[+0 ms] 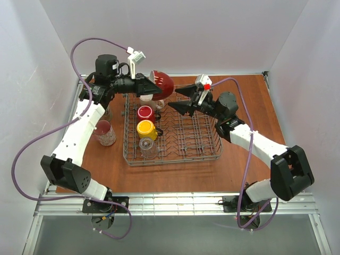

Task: Unload the cups from the dish rack

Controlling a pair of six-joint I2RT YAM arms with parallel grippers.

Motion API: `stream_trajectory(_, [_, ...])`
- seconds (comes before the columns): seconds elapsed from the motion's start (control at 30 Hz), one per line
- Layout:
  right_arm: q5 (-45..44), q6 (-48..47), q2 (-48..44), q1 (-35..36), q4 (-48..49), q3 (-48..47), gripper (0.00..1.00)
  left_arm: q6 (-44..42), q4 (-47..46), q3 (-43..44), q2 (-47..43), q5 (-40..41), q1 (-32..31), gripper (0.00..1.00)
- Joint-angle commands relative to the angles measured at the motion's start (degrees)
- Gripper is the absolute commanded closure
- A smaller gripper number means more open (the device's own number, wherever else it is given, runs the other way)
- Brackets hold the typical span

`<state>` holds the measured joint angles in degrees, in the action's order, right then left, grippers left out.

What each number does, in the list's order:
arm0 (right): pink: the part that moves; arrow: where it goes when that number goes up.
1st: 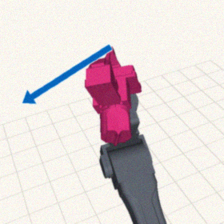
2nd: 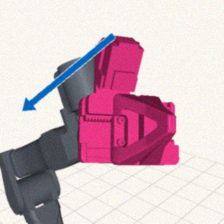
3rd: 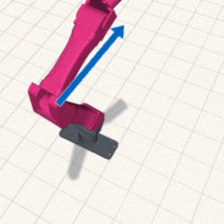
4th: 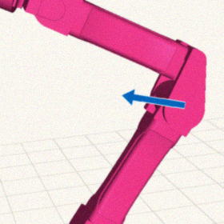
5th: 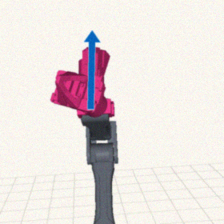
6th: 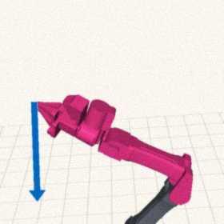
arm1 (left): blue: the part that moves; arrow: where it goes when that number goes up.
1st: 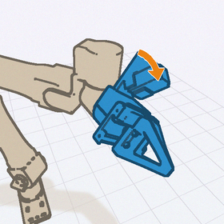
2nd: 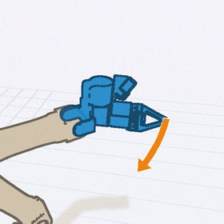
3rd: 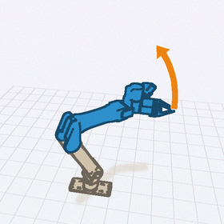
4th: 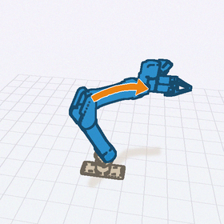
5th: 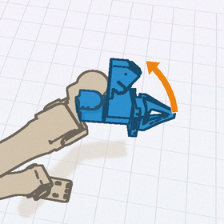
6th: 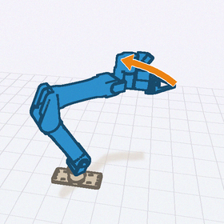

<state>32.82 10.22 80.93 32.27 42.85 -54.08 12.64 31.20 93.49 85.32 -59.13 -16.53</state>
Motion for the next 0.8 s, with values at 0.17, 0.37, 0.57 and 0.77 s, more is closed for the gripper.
stream_trajectory(0.17, [-0.21, -1.07, -3.75, 0.33, 4.61, 2.58, 0.19, -29.30, 22.12, 6.18, -8.66, 35.45, 0.28, 1.00])
stream_trajectory(0.37, [-0.30, -3.54, -6.21, 0.25, 3.82, 5.65, 0.18, -39.88, 29.61, 2.23, -14.20, 64.29, 0.36, 1.00])
stream_trajectory(0.57, [0.93, -4.33, -6.31, 0.25, 3.64, 7.24, 0.18, -42.79, 34.11, -0.41, -14.39, 75.45, 6.67, 1.00])
stream_trajectory(0.77, [1.72, -5.12, -6.57, 0.34, 3.56, 8.64, 0.18, -44.72, 34.19, -2.71, -10.54, 70.66, 19.04, 1.00])
